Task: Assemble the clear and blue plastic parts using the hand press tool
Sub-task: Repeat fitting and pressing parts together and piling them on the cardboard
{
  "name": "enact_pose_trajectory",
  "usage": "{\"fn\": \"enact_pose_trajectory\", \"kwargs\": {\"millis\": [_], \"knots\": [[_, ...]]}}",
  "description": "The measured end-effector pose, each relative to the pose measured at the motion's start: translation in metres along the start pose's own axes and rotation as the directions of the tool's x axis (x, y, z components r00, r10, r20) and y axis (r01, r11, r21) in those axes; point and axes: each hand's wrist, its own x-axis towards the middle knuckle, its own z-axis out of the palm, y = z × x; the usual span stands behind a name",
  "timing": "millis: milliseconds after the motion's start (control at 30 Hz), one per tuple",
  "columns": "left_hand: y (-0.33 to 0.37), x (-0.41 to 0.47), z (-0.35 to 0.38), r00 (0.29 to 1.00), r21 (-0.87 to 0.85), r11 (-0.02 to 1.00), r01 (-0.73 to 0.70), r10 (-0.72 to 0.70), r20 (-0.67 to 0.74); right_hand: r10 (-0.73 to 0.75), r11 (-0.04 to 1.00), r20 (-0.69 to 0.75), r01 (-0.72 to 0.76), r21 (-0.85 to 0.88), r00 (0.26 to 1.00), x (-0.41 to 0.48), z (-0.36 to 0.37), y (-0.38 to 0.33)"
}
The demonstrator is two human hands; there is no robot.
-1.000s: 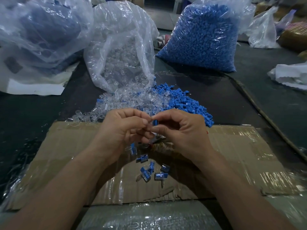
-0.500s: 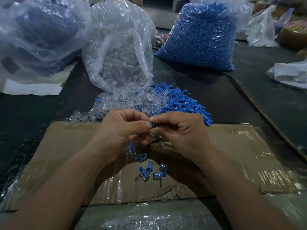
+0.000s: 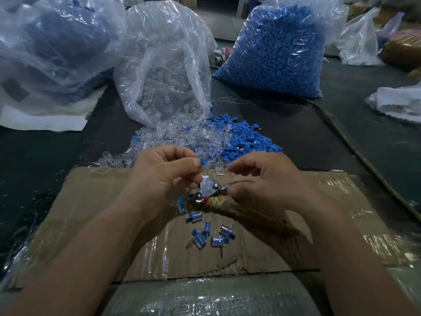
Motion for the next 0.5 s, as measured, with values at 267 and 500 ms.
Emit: {"fn": "enact_pose_trajectory", "kwargs": {"millis": [267,500], "knots": [[-0.0009,0.0004,-0.0020,1.000,-0.030,0.999,-0.010,0.010,-0.029,0.087,0.935,0.280,0.018,-0.354,0.956,-0.0046,-0.0054,0.0032],[-0.0028,0.0033,-0.0030,1.000,-0.043,0.999,-0.005,0.004,-0.016,0.052,0.921,0.186,0.025,-0.389,0.981,-0.0014,0.0001,-0.0014]]}}
